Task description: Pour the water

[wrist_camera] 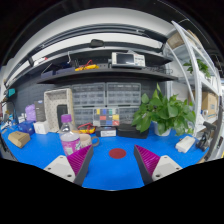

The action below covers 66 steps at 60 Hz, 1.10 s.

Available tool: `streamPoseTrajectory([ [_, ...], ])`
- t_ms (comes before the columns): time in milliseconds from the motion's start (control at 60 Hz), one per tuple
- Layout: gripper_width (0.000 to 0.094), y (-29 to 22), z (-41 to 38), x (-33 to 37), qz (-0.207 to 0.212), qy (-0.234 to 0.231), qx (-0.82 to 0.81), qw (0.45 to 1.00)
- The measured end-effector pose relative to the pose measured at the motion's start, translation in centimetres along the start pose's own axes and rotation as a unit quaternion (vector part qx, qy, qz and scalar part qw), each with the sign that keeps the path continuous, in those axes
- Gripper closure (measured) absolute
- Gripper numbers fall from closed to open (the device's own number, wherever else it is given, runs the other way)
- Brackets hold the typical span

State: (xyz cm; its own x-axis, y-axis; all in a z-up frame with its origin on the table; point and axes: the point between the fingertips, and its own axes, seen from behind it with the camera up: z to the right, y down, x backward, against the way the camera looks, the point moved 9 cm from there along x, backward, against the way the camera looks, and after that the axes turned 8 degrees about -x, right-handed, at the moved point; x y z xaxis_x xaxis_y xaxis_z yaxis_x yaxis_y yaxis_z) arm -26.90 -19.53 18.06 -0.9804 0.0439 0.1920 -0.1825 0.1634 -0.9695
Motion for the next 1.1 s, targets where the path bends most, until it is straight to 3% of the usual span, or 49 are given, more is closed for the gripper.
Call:
streamPoseTrajectory([
  [317, 0.0089, 6.9, -7.4, 0.4, -0.001, -0.084, -0.008, 0.996],
  [517, 0.0079, 6.2, -10.8, -4.1, 0.027, -0.093, 0.009, 0.995],
  [633, 0.0087, 5.7, -11.5, -7.0, 0.022, -0.082, 0.026, 0.996],
  [733, 0.0198, 5.5, -11.8, -8.4, 0.030, -0.080, 0.028, 0.996],
  [783, 0.0296, 5.3, -12.0, -8.7, 0.037, -0.080, 0.026, 0.996],
  [817, 0.0417, 5.3, -12.0, -8.9, 0.036, -0.080, 0.025, 0.996],
  [1017, 0.0565, 5.4, -12.1, -8.9, 0.039, -0.083, 0.027, 0.995],
  [1100, 0.0570, 5.3, -12.2, -9.0, 0.029, -0.089, 0.032, 0.995],
])
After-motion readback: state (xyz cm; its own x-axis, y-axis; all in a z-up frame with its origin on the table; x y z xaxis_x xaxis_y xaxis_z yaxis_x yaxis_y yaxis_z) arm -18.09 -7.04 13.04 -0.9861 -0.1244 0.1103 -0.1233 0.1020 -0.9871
